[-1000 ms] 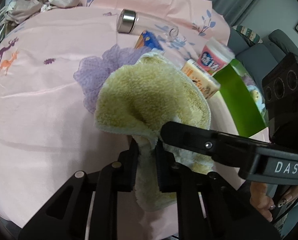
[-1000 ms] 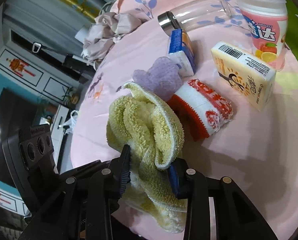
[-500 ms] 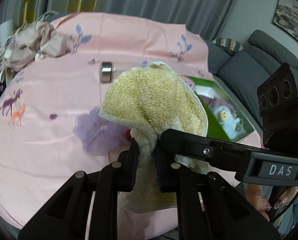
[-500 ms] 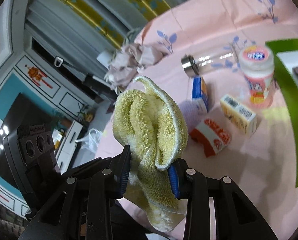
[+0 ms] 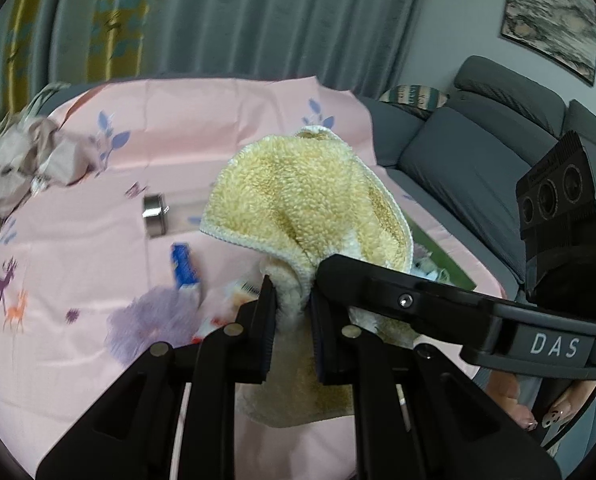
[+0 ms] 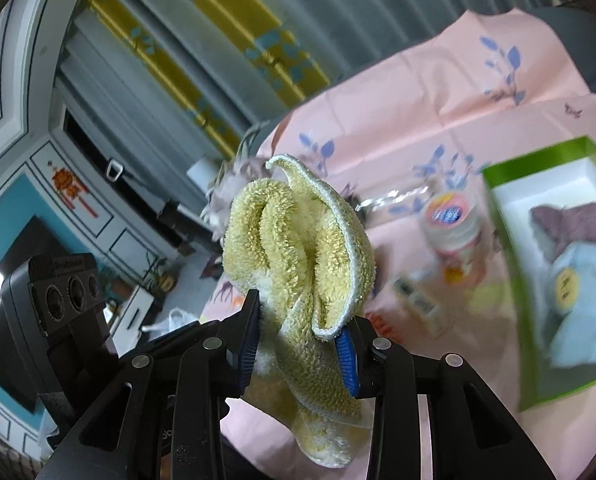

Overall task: Organize soft objects
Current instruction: 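Carry the yellow-white towel with the right tool and release it into the box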

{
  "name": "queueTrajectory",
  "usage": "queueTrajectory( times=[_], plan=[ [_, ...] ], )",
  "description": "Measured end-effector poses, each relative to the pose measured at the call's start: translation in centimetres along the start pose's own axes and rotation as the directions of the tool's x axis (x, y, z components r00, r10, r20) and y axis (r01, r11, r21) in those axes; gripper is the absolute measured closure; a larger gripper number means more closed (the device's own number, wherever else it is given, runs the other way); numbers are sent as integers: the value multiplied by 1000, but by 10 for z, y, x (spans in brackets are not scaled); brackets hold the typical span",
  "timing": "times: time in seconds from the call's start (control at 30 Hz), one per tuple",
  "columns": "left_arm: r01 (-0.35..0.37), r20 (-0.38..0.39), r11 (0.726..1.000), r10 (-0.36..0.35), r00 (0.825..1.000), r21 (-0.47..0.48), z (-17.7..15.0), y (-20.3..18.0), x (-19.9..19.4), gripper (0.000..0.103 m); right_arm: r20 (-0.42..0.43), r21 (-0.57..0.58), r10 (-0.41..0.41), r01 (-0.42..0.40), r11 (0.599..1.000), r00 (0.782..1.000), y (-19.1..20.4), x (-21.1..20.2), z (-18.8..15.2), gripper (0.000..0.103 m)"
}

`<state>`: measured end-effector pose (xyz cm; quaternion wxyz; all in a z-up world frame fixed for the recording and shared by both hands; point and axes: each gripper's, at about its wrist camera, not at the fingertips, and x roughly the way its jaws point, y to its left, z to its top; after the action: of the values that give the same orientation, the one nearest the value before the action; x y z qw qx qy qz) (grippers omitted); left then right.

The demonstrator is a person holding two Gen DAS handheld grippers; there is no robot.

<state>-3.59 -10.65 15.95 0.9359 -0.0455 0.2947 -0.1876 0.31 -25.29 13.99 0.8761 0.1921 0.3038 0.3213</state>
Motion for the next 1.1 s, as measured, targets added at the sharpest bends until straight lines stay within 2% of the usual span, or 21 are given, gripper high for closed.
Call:
queueTrajectory(
  times=[0.33,0.47,0.6,0.8,0.93,1.1],
  plan=[
    [80,28,991,-83,996,108,48,-50,37,91,158,44,-74,68,997,985,-38,-46,39,66],
    [125,21,986,-129,991,113,67,-63,57,91,194,51,-117,109,993,974,-51,-57,57,66],
    [135,13,982,-138,990,135,80,-82,82,91,219,79,-182,169,982,959,-71,-64,73,66],
    [172,-80,979,-164,983,112,91,-100,134,91,208,180,-255,219,959,944,-119,-59,89,66],
    [171,-143,979,-155,978,110,91,-108,166,91,196,249,-252,201,948,948,-153,-53,87,66],
    [153,-221,983,-128,967,103,82,-111,202,91,139,318,-280,225,921,950,-183,-40,86,66]
  ],
)
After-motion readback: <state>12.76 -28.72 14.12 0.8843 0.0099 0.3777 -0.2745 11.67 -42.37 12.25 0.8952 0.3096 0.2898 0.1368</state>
